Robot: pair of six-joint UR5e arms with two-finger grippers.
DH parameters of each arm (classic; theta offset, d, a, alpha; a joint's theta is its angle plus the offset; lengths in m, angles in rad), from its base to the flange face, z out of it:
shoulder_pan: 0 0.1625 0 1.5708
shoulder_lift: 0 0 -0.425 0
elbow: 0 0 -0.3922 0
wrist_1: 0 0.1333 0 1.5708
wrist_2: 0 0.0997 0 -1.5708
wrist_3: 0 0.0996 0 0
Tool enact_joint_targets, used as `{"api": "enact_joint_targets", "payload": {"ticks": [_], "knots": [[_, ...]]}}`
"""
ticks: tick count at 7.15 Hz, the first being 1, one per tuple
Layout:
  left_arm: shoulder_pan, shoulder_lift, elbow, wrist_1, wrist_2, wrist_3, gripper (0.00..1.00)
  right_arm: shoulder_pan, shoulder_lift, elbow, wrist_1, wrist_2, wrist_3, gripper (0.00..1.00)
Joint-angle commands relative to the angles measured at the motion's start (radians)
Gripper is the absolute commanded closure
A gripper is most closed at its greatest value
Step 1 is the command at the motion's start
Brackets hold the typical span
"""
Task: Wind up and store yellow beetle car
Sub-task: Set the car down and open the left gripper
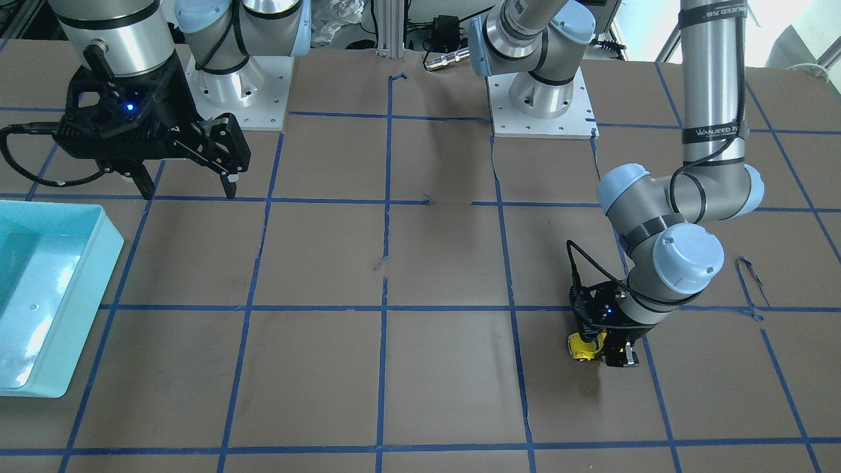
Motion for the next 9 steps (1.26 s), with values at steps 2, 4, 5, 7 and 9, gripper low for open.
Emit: {"api": "enact_joint_targets", "payload": {"ticks": [2, 4, 5, 7, 9], "knots": [[0.034, -0.006, 0.001, -0.007, 0.002, 0.005, 0.42, 0.0, 0.0, 0.0, 0.0, 0.0, 0.0, 0.0], [0.044, -0.003, 0.006, -0.014, 0.008, 0.004, 0.0, 0.0, 0.0, 0.0, 0.0, 0.0, 0.0, 0.0], [0.044, 0.002, 0.004, -0.017, 0.008, 0.004, 0.0, 0.0, 0.0, 0.0, 0.0, 0.0, 0.0, 0.0], [0.044, 0.008, 0.006, -0.019, 0.008, 0.005, 0.0, 0.0, 0.0, 0.003, 0.0, 0.0, 0.0, 0.0], [0.023, 0.027, 0.012, -0.037, -0.016, -0.022, 0.0, 0.0, 0.0, 0.003, 0.0, 0.0, 0.0, 0.0]]}}
